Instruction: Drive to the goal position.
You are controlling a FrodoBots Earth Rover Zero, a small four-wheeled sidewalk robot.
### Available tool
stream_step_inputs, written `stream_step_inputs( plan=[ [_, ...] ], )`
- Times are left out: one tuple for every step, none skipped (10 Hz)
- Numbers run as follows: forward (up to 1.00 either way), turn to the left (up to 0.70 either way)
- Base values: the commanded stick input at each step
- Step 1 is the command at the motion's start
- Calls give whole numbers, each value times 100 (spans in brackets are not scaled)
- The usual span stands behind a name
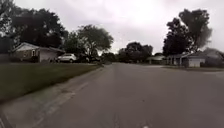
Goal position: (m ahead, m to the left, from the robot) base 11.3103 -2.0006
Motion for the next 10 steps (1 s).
stream_step_inputs(
  plan=[
    [70,0],
    [70,0],
    [70,0],
    [70,0],
    [70,0],
    [70,0],
    [70,0],
    [70,0],
    [70,0],
    [70,0]
  ],
)
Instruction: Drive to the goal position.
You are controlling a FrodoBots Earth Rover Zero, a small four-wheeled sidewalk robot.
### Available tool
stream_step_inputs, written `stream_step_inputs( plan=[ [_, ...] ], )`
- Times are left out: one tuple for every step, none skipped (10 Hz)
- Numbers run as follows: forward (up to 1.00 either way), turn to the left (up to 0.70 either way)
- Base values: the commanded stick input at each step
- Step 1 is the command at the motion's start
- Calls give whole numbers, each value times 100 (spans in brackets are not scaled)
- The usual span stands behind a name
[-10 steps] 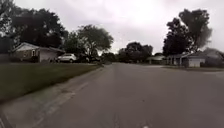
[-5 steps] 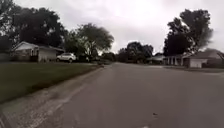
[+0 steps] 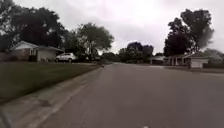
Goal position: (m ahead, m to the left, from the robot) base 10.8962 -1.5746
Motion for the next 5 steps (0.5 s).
stream_step_inputs(
  plan=[
    [70,0],
    [70,0],
    [70,0],
    [70,0],
    [70,0]
  ],
)
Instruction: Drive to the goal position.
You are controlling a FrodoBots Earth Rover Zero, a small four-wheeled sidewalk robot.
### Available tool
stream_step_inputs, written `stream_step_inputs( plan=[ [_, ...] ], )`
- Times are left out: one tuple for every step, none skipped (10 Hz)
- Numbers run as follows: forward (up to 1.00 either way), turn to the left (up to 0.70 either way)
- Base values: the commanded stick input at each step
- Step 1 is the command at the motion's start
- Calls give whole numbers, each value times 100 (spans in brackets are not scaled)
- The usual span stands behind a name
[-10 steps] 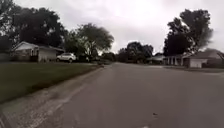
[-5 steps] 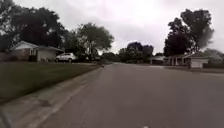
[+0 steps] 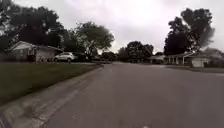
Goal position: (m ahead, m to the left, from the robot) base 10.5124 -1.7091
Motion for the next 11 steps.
stream_step_inputs(
  plan=[
    [70,0],
    [70,0],
    [70,0],
    [70,0],
    [70,0],
    [70,0],
    [70,0],
    [70,0],
    [70,0],
    [70,0],
    [70,0]
  ],
)
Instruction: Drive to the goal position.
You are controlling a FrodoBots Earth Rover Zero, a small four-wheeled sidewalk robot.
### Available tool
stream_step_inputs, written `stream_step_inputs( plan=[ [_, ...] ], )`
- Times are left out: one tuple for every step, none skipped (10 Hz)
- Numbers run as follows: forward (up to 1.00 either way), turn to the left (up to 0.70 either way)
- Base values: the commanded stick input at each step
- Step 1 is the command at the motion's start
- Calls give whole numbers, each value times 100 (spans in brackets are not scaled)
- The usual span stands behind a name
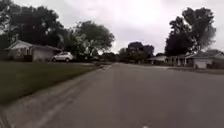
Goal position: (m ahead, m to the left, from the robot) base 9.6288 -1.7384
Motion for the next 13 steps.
stream_step_inputs(
  plan=[
    [70,0],
    [70,0],
    [70,0],
    [70,0],
    [70,0],
    [70,0],
    [70,0],
    [70,0],
    [70,0],
    [70,0],
    [70,0],
    [70,0],
    [70,0]
  ],
)
